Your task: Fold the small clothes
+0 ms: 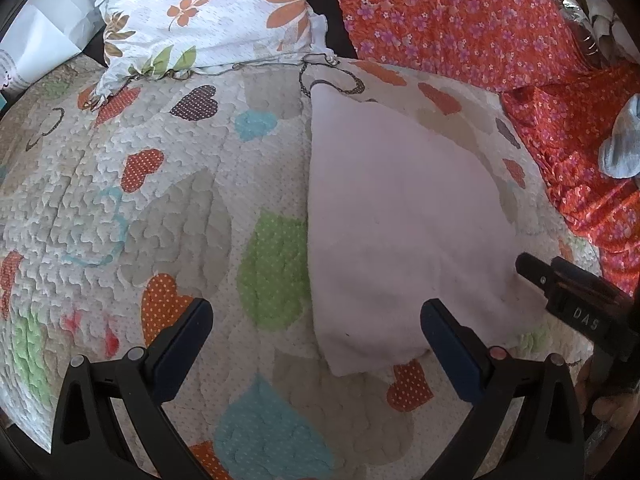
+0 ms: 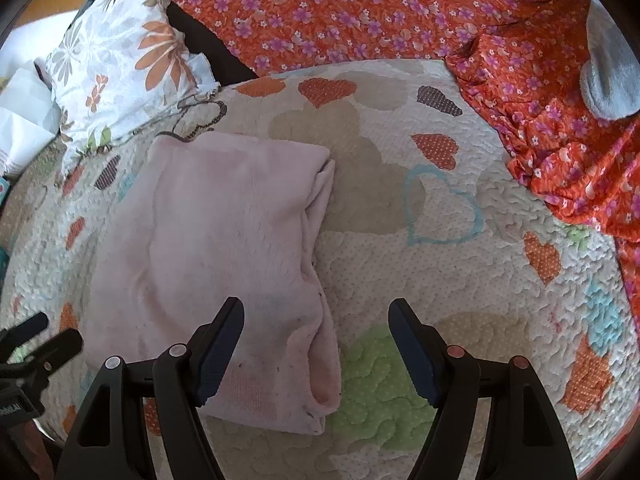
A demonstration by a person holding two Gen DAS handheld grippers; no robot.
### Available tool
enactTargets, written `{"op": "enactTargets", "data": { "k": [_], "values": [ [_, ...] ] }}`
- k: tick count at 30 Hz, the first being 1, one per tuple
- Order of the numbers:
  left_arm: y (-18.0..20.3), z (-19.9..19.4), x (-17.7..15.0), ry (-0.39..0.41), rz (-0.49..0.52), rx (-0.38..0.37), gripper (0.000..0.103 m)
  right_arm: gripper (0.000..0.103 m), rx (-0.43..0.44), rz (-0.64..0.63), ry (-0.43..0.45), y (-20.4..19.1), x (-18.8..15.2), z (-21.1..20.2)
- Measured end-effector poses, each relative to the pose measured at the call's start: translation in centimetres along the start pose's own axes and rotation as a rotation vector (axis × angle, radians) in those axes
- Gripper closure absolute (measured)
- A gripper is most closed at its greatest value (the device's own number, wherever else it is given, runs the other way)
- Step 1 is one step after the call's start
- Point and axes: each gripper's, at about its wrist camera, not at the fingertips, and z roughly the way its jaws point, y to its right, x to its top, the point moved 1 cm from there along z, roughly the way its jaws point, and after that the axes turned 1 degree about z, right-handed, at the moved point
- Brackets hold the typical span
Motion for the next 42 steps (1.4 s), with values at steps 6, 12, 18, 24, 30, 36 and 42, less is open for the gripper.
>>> {"op": "enactTargets", "data": {
  "k": [6,12,18,24,30,36,42],
  "values": [
    [0.0,0.2,0.1,0.006,0.002,0.024,0.0,0.024,-0.098,-0.063,0.008,-0.2,-0.2,-0.2],
    [0.1,-0.1,0.1,0.038,0.019,0.056,0.0,0.024,-0.134,-0.077,0.0,-0.1,-0.4,-0.2],
    [-0.1,-0.5,0.4,0.067,0.023,0.097,0.0,0.024,-0.19,-0.145,0.024,-1.2,-0.6,-0.3],
    [0.3,-1.1,0.4,0.117,0.06,0.161,0.0,0.024,-0.219,-0.185,0.028,-1.8,-0.8,-0.2],
    [0.3,-1.1,0.6,0.153,0.086,0.237,0.0,0.024,-0.221,-0.186,0.019,-1.7,-0.9,-0.1],
    [-0.3,-0.8,0.9,0.152,0.079,0.261,0.0,0.023,-0.194,-0.184,0.013,-2.1,-1.2,-0.6],
    [-0.7,-0.2,1.1,0.138,0.066,0.269,0.0,0.021,-0.156,-0.191,0.018,-2.8,-1.5,-1.2]
  ]
}}
